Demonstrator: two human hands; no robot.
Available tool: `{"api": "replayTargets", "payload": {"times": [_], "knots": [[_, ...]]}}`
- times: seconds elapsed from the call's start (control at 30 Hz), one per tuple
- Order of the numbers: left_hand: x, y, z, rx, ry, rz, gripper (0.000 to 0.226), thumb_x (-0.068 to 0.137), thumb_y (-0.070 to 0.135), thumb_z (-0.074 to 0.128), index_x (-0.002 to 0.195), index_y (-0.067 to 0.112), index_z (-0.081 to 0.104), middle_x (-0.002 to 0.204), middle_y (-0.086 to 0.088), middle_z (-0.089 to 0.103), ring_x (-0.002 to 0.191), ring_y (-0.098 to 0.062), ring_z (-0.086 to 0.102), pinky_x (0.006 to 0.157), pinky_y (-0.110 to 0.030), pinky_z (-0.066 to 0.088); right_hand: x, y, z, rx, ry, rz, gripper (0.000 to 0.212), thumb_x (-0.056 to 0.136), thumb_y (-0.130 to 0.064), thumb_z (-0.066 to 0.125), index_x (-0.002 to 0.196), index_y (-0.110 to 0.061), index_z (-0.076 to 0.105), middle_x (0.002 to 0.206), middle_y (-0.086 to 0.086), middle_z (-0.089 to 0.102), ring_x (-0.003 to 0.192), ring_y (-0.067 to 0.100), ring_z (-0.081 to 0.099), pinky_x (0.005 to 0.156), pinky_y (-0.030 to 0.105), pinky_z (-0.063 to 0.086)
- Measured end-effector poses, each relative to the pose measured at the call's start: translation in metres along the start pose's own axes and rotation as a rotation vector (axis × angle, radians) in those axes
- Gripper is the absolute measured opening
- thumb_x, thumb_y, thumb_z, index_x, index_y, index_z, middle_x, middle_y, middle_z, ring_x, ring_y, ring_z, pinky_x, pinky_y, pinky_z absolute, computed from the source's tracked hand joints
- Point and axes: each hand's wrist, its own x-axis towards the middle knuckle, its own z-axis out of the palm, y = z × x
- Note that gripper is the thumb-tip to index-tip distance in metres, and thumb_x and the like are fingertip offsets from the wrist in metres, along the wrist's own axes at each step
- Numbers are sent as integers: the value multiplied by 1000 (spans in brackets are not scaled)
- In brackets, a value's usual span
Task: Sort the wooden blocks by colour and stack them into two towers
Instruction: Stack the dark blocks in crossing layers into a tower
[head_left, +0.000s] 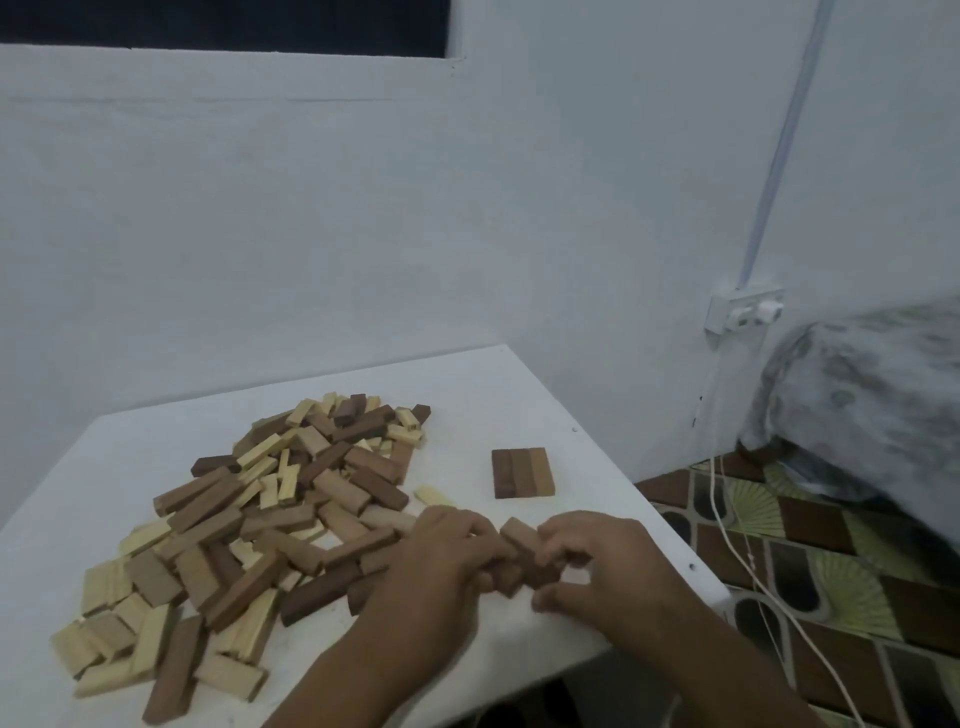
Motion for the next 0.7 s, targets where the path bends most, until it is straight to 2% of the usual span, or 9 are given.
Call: {"api": "replayTargets", "payload": {"times": [0.07,0.2,0.27,0.4,0.5,0.6,0.7], "knots": [[-3,0,7,3,12,-27,34,76,12,62,98,36,72,102,15,62,95,-6,49,81,-15,38,1,5,2,60,14,-24,30,67,-28,88,95,-27,79,110,-18,65,89,-9,54,75,1,38],[-3,1,8,-69,2,-73,38,70,1,66,97,26,77,101,13,64,91,13,46,82,0,33,6,12,5,151,38,-59,29,62,-18,91,89,-24,81,108,-15,66,93,-10,56,77,3,39],[-2,1,6,-100,16,-135,33,74,-2,72,96,22,79,103,15,64,92,15,49,83,3,32,8,15,5,167,38,-66,26,64,-14,89,87,-23,82,104,-17,66,97,-12,55,78,2,38],[1,-3,8,-127,26,-230,24,79,-1,75,95,16,81,114,13,63,106,1,56,89,3,32,9,16,6,169,66,-76,19,69,-11,86,85,-22,82,98,-19,65,99,-16,53,80,-1,36],[7,-3,6,-183,22,-262,23,78,-6,74,91,11,81,107,8,65,100,-1,58,87,-1,40,9,16,7,193,72,-61,17,70,-9,85,85,-19,82,98,-17,65,98,-19,52,80,-1,36],[12,-4,1,-173,-14,-236,24,77,-7,73,90,12,81,104,7,69,92,0,59,80,0,39,7,14,4,185,29,-54,26,65,-17,90,88,-24,82,105,-17,65,98,-15,55,79,1,39],[15,-7,-2,-119,-55,-191,24,78,-1,74,92,17,81,106,6,71,96,-5,62,80,-1,40,3,5,4,110,12,-26,44,51,-39,95,89,-27,79,107,-18,63,97,-3,59,83,12,47]]}}
